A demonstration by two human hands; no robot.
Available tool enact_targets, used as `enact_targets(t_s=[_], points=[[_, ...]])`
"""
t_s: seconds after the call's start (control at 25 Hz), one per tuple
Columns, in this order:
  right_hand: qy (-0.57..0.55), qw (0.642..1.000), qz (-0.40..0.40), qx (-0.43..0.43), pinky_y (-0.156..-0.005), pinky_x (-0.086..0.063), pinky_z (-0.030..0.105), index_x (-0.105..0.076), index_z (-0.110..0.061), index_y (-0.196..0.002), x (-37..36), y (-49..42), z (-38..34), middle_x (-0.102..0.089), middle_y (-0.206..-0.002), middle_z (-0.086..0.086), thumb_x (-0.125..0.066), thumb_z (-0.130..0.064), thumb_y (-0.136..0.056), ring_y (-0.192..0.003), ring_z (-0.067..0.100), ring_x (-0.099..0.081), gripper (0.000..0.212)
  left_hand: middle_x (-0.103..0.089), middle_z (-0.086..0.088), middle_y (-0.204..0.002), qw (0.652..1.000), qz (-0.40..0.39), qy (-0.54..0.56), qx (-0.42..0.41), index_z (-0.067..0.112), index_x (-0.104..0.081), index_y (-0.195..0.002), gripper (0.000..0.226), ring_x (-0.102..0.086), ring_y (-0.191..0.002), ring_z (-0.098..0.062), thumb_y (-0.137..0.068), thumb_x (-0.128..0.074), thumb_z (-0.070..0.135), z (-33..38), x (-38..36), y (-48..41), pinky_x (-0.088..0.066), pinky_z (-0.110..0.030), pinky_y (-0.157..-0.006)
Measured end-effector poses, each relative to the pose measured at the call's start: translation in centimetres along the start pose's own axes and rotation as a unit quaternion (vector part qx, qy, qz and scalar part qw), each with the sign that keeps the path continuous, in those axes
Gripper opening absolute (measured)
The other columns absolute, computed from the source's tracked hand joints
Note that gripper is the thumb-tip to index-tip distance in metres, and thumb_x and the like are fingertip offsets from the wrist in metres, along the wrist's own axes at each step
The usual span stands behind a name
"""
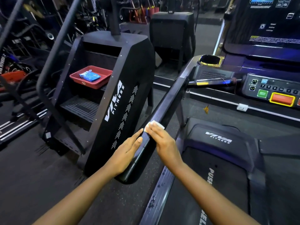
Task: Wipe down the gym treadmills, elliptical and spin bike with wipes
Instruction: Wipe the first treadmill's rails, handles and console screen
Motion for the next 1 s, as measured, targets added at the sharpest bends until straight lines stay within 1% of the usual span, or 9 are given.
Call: enact_targets(t_s=[0.2,0.36,0.44,0.52,0.64,0.72,0.8,0.92,1.0], points=[[-0.021,0.996,-0.015,0.088,-0.106,-0.035,0.022,-0.067,-0.002,-0.110,1.1,2.7,-3.4,-0.064,-0.119,0.011,-0.038,-0.006,-0.087,-0.117,0.018,-0.053,0.038,-0.036,0.021,-0.142,0.998,-0.028,0.056,0.016,0.049,-0.030,-0.139,0.053,-0.034,-0.133,0.003,-0.089,-0.028,0.065,0.1,0.1,0.3,-0.026,-0.018,-0.106],[-0.005,0.999,-0.006,-0.049,-0.105,-0.033,0.015,-0.068,-0.007,-0.110,1.8,-2.1,-0.4,-0.063,-0.119,0.006,-0.052,-0.005,-0.089,-0.116,0.020,-0.056,0.026,-0.045,0.027,-0.126,0.993,-0.027,0.109,0.038,0.044,-0.037,-0.135,0.040,-0.046,-0.109,0.013,-0.098,-0.023,0.053,1.4,0.3,0.9,-0.032,0.001,-0.085],[0.026,0.996,-0.037,-0.072,-0.105,-0.038,0.026,-0.066,-0.006,-0.114,0.8,-2.3,-0.4,-0.062,-0.122,0.006,-0.055,0.000,-0.088,-0.119,0.022,-0.054,0.030,-0.049,0.023,-0.121,0.993,-0.024,0.108,0.050,0.041,-0.039,-0.132,0.040,-0.050,-0.097,0.017,-0.098,-0.020,0.050,1.2,0.3,1.3,-0.034,0.004,-0.076],[0.051,0.998,-0.036,-0.013,-0.102,-0.043,0.036,-0.066,-0.006,-0.115,-0.3,-0.4,-1.9,-0.062,-0.122,0.008,-0.058,0.003,-0.083,-0.118,0.023,-0.055,0.034,-0.057,0.020,-0.113,0.992,-0.032,0.112,0.056,0.043,-0.046,-0.124,0.043,-0.057,-0.091,0.015,-0.091,-0.021,0.059,0.9,0.4,1.5,-0.040,0.001,-0.072],[0.027,0.999,-0.015,0.022,-0.107,-0.035,0.024,-0.064,-0.006,-0.116,-0.4,3.6,-5.4,-0.061,-0.124,0.008,-0.052,0.000,-0.084,-0.119,0.019,-0.053,0.035,-0.053,0.019,-0.124,0.989,-0.034,0.136,0.055,0.045,-0.046,-0.127,0.055,-0.054,-0.108,0.010,-0.081,-0.023,0.065,0.4,0.4,1.3,-0.038,-0.007,-0.091],[-0.002,1.000,-0.013,0.018,-0.110,-0.028,0.018,-0.064,-0.005,-0.117,-0.3,5.7,-7.8,-0.060,-0.125,0.008,-0.041,-0.006,-0.088,-0.121,0.017,-0.051,0.037,-0.040,0.016,-0.138,0.988,-0.028,0.144,0.051,0.033,-0.037,-0.143,0.067,-0.039,-0.127,0.002,-0.085,-0.022,0.063,0.0,0.4,1.0,-0.028,-0.016,-0.104],[-0.032,0.999,-0.008,0.006,-0.108,-0.031,0.017,-0.067,-0.006,-0.113,0.1,6.9,-9.1,-0.062,-0.123,0.006,-0.039,-0.005,-0.087,-0.120,0.014,-0.051,0.038,-0.032,0.016,-0.142,0.987,-0.026,0.149,0.051,0.025,-0.032,-0.148,0.071,-0.030,-0.132,0.000,-0.087,-0.023,0.061,-0.2,0.5,1.0,-0.021,-0.018,-0.108],[-0.055,0.985,0.108,-0.121,-0.101,-0.038,0.014,-0.071,-0.005,-0.104,0.6,4.4,-7.6,-0.066,-0.114,0.003,-0.047,0.003,-0.081,-0.109,0.009,-0.058,0.034,-0.036,0.006,-0.151,0.990,-0.028,0.131,0.034,0.028,-0.033,-0.148,0.083,-0.035,-0.138,-0.010,-0.079,-0.026,0.075,-0.8,0.4,0.6,-0.022,-0.036,-0.118],[-0.034,0.970,0.135,-0.202,-0.099,-0.044,0.025,-0.071,-0.005,-0.104,0.2,2.2,-6.6,-0.067,-0.112,0.006,-0.052,0.006,-0.081,-0.106,0.015,-0.061,0.032,-0.041,0.006,-0.149,0.990,-0.028,0.133,0.023,0.031,-0.038,-0.145,0.095,-0.037,-0.136,-0.009,-0.071,-0.030,0.090,-1.3,0.2,0.4,-0.025,-0.040,-0.117]])
Point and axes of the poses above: each hand's wrist, its own y-axis away from the middle knuckle, its own x-axis out of the back of the hand, z = x × y, the point moved 1 cm from there along -y, towards the middle knuckle
